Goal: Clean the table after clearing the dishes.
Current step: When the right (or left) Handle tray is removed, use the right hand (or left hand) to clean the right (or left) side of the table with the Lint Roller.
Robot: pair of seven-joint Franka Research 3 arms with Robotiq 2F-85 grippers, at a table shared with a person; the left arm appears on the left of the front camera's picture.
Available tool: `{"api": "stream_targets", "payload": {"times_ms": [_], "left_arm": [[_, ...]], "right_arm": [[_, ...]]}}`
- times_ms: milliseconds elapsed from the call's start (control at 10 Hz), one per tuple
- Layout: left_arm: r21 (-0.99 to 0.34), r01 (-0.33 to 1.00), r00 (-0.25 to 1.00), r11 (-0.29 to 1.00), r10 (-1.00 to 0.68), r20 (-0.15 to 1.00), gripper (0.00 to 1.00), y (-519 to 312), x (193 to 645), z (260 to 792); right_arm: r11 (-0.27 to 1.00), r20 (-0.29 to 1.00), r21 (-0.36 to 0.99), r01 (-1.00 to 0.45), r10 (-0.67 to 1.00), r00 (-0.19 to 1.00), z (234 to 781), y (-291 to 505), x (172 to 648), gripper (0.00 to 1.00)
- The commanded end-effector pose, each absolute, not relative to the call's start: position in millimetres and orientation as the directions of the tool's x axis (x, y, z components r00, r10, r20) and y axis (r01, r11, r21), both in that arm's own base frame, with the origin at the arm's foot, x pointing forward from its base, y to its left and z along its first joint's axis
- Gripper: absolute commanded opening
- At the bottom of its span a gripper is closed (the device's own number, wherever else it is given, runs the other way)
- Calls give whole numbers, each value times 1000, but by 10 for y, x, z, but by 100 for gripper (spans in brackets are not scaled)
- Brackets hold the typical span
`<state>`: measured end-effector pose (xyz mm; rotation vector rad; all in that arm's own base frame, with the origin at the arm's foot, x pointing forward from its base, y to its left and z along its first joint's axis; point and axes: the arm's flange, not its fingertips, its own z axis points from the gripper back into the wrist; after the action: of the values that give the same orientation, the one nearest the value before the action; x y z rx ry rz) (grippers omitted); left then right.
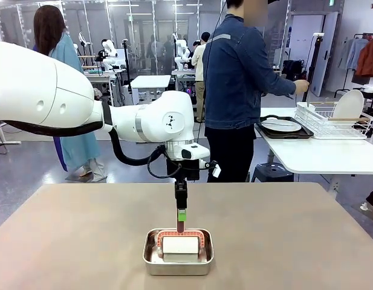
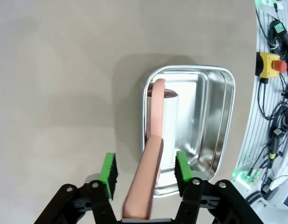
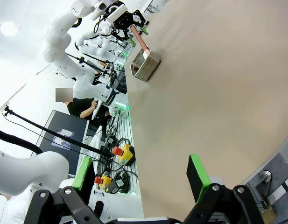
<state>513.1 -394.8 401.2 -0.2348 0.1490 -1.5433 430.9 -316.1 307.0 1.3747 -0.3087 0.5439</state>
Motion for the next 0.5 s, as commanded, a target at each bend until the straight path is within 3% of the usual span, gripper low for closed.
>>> {"api": "stream_targets", "payload": {"times_ms": [0, 400], "left_arm": [[-219, 975, 39, 29, -998, 40, 0, -3877, 5029, 4044], [-287, 951, 126, 115, -992, 19, 0, -3795, 5011, 4283]], "right_arm": [[112, 510, 838, -534, 189, 839, 3089, -3098, 4243, 100], [112, 510, 838, -534, 189, 839, 3089, -3098, 4243, 100]]}}
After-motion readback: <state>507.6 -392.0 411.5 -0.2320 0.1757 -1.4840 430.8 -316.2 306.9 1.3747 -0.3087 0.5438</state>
